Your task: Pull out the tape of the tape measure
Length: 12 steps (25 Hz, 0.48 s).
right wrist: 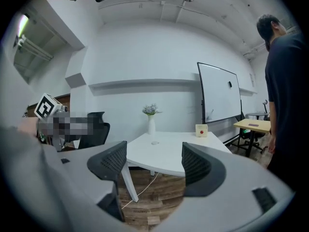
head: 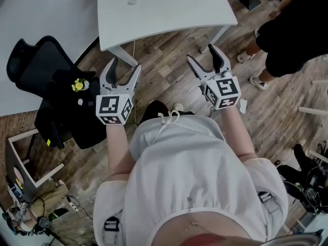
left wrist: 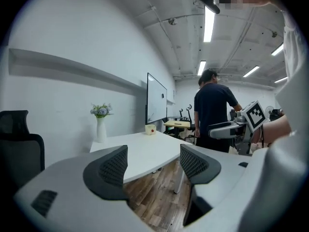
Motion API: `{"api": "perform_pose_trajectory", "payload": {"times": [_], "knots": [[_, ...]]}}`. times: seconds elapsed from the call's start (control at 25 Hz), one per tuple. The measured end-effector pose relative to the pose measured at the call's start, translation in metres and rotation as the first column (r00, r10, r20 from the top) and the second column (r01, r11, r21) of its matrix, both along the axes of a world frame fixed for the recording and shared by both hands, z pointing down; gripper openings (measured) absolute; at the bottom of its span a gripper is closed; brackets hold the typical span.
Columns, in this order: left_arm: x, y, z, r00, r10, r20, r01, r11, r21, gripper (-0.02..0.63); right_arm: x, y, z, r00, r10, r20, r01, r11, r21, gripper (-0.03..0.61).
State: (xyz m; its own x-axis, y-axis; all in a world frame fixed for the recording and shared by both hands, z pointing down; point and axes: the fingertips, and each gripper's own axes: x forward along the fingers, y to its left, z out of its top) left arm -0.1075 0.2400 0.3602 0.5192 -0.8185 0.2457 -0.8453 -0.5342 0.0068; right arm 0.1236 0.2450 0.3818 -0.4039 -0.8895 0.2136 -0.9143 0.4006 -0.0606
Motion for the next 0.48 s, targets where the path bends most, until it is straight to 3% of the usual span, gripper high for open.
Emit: {"api": "perform_pose_trajectory", "payload": {"times": [0.12, 0.48], "knots": [[0.001, -0.032, 0.003, 0.999, -0.034, 0.002, 0.034, 0.999, -0.011, 0.342, 0.001, -0.031, 0.01, 1.0, -0.027, -0.001, 0.027, 0.999, -0.031, 0.353], [0.0, -0.158, 0.029, 1.0, -0.014, 0.024, 0.014, 0.999, -0.038, 0.342, -0.018, -0.158, 0.025, 0.996, -0.07, -0.053, 0.067, 0.996, -0.05, 0.351]]}}
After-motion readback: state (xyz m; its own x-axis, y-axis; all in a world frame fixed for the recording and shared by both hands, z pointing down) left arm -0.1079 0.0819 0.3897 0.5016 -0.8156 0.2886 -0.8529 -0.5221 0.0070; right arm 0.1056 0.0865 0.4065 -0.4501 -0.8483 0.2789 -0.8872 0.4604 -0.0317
